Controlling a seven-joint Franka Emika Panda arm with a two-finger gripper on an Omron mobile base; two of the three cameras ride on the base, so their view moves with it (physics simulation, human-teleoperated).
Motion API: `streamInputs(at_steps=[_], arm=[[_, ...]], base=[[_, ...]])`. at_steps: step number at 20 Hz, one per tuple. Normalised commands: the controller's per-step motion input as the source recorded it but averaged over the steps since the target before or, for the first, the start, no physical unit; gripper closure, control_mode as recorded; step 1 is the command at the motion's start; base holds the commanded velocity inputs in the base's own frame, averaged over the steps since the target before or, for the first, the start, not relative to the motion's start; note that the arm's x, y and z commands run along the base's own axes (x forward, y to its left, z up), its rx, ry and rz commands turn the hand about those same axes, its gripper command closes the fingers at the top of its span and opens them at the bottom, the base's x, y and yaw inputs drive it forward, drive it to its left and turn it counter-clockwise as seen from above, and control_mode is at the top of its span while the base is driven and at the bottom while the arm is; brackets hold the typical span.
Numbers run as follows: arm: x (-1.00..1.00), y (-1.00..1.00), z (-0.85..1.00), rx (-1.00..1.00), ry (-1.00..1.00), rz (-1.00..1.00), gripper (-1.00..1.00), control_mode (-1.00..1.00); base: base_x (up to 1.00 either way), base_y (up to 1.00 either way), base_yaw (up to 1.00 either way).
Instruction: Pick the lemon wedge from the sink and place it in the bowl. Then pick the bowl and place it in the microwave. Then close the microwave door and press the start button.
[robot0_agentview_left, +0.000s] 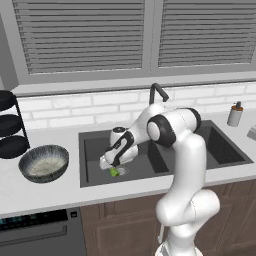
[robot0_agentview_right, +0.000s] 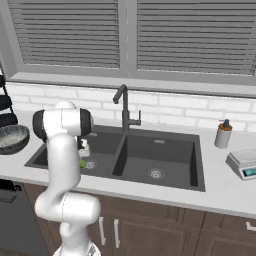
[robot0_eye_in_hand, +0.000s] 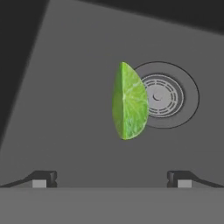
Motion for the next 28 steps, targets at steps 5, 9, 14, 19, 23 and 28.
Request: streamInputs(at_steps=[5,9,14,19,23,28], arm=[[0.50,0.02,-0.18,0.00,0.08,0.00,-1.00,-1.00],[0.52,0.02,-0.20,0.00,0.13,0.00,-1.00,-1.00],[0.43,0.00,-0.27,0.00,0.11,0.00,-1.00,-1.00],[0.12,0.00,-0.37,0.00,0.10,0.00,-1.00,-1.00],[0.00,0.00,-0.39,0.00,0.11,0.00,-1.00,-1.00],[0.00,0.00,-0.39,0.00,0.11,0.00,-1.00,-1.00]], base=[[0.00,0.00,0.00],[0.00,0.00,0.00],[0.00,0.00,0.00],[0.00,0.00,0.00],[0.00,0.00,0.00],[0.00,0.00,0.00]])
